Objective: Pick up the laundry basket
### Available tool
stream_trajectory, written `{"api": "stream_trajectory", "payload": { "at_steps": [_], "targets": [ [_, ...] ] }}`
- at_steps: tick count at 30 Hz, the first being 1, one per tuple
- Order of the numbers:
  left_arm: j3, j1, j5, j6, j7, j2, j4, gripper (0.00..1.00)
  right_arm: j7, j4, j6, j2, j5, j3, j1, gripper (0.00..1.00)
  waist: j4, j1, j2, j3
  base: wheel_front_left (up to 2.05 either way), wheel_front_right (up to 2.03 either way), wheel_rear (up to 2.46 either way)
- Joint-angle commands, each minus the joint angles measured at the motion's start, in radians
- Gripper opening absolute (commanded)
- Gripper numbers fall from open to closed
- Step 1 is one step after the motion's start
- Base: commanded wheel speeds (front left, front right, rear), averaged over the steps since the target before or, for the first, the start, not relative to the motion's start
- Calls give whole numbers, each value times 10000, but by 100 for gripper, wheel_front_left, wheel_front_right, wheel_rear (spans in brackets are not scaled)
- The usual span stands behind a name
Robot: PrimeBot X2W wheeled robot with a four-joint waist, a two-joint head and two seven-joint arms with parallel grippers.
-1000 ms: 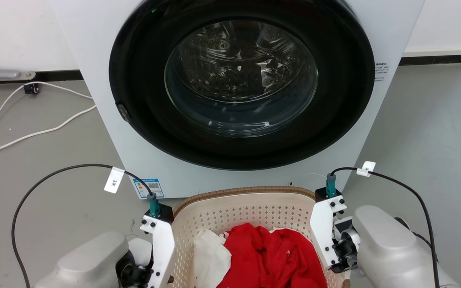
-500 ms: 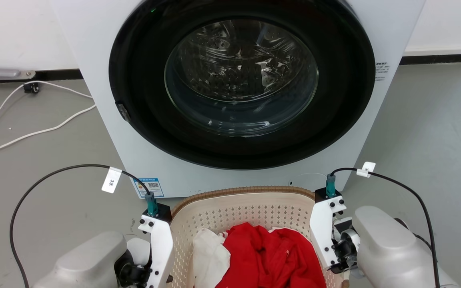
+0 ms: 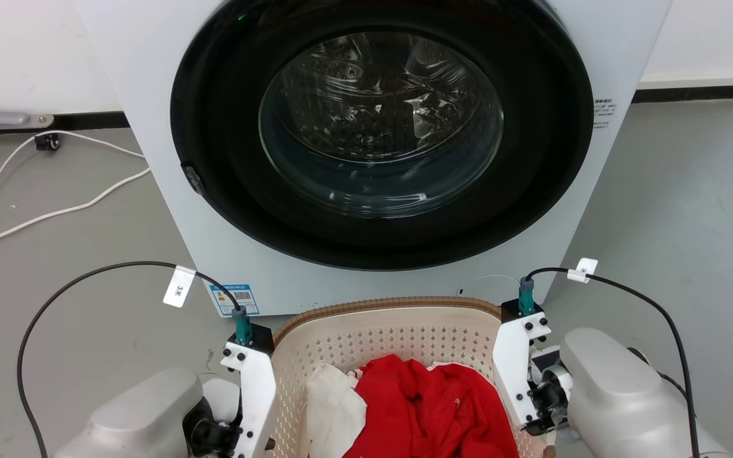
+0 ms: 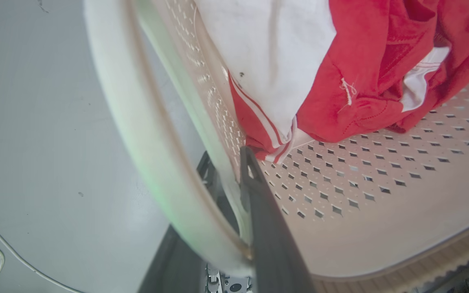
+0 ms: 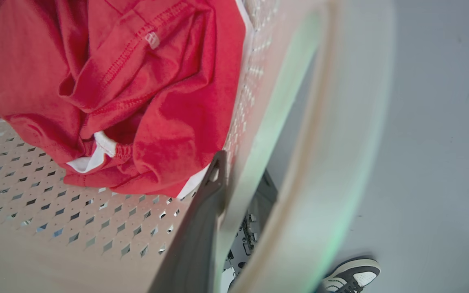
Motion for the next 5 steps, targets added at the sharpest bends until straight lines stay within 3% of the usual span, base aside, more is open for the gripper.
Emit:
{"api": "stream_trajectory", "payload": {
  "at_steps": [1,5],
  "targets": [
    [-49,-62,69,-126,46,-142,-92,0,-50,-53,29,58,28,65,-201,0,3,0,0,-8,0,0,0],
    [-49,31,69,-126,45,-142,-41,0,-53,-50,29,58,99,124,-148,0,5,0,0,-33,0,0,0]
  ]
}}
